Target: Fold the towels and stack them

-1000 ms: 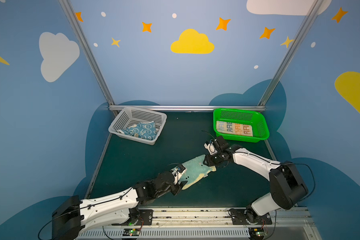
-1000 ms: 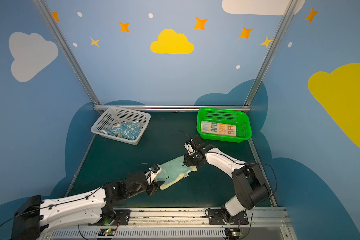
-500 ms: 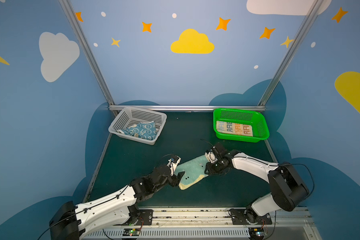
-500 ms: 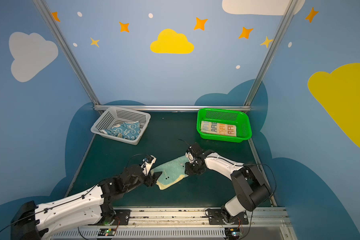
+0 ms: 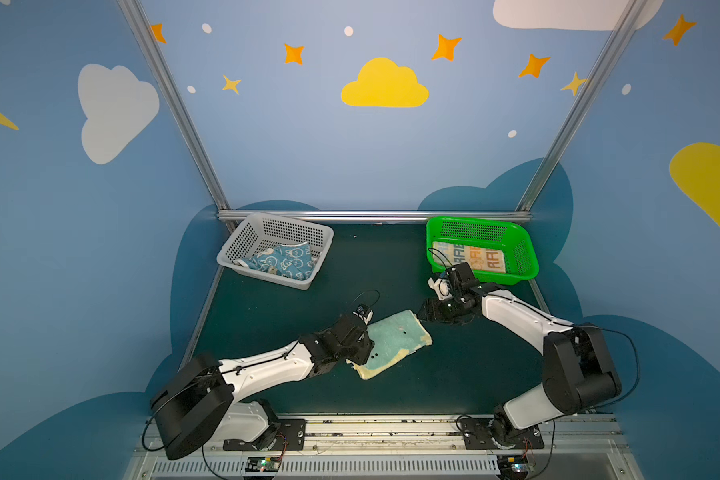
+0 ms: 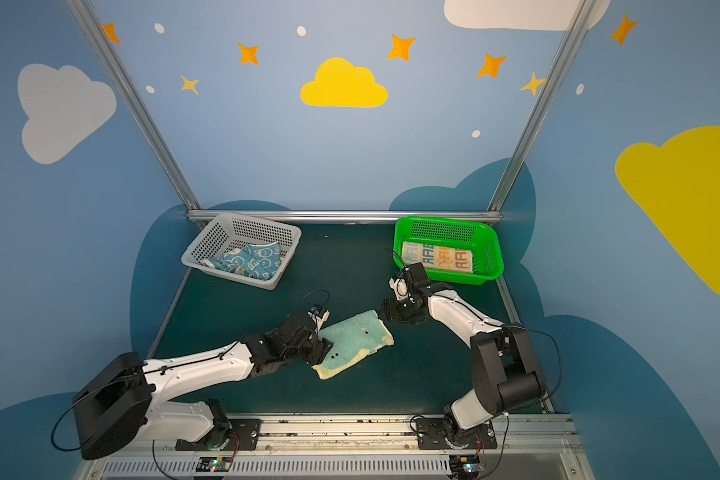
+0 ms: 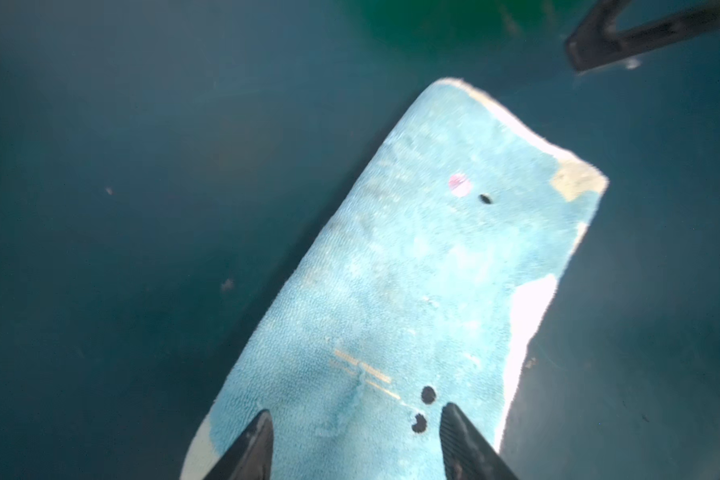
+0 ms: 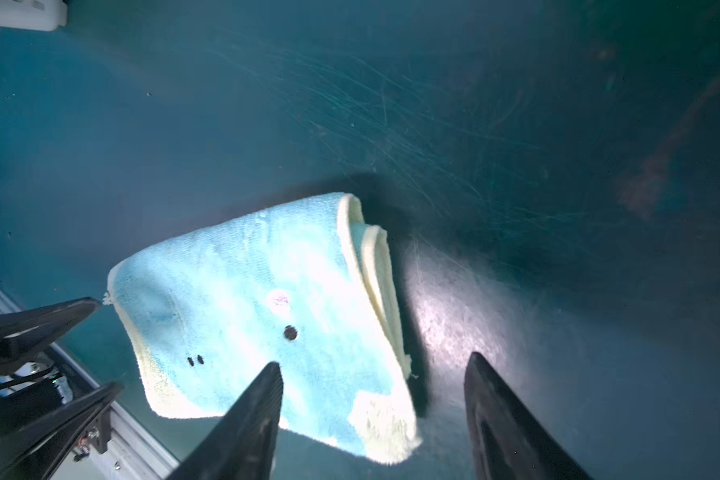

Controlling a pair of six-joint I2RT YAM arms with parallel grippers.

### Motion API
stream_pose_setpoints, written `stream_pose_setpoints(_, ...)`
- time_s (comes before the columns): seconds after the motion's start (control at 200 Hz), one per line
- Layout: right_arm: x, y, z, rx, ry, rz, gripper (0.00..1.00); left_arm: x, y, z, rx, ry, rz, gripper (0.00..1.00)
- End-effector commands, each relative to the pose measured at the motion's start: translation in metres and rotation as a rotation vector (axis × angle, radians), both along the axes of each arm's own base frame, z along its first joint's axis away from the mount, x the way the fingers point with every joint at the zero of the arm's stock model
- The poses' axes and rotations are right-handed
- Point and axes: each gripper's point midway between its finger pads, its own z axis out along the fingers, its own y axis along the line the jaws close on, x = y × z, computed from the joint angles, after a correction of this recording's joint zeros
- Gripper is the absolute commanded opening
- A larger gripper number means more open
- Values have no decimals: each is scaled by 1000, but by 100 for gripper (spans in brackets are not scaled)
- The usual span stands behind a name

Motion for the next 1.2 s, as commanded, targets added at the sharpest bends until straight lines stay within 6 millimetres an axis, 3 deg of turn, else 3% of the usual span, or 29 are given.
stream_pose_setpoints(0.0, -5, 7, -9, 51, 35, 30, 65, -2, 1, -9, -9, 86, 23, 62)
stream_pose_setpoints(0.235, -16, 17, -38, 100, 124, 34, 65, -4, 20, -33, 15, 187, 92, 63)
stream_pose_setpoints(0.516, -35, 36, -71, 108, 182, 73, 54, -2, 27, -62, 52, 259, 146, 62)
stream_pose_setpoints(0.791, -45, 66, -87, 126, 206, 141, 49, -2, 35, -69, 47, 268, 165, 62)
stream_pose_setpoints(0.931, -46, 75, -89, 135, 216, 163, 39, -2, 35, -70, 36, 266, 170, 63)
stream_pose_setpoints(0.991, -46, 78, -88, 141, 216, 176, 28, -3, 36, -72, 37, 267, 172, 63)
stream_pose_setpoints(1.056, -46, 80, -85, 148, 214, 186, 8, -2, 36, -72, 32, 265, 171, 63)
stream_pose_setpoints(1.096, -45, 82, -82, 156, 211, 193, 0, -2, 36, -73, 29, 265, 175, 63)
stream_pose_setpoints(1.192, -39, 86, -72, 162, 184, 207, 0, -1, 37, -74, 25, 263, 181, 63)
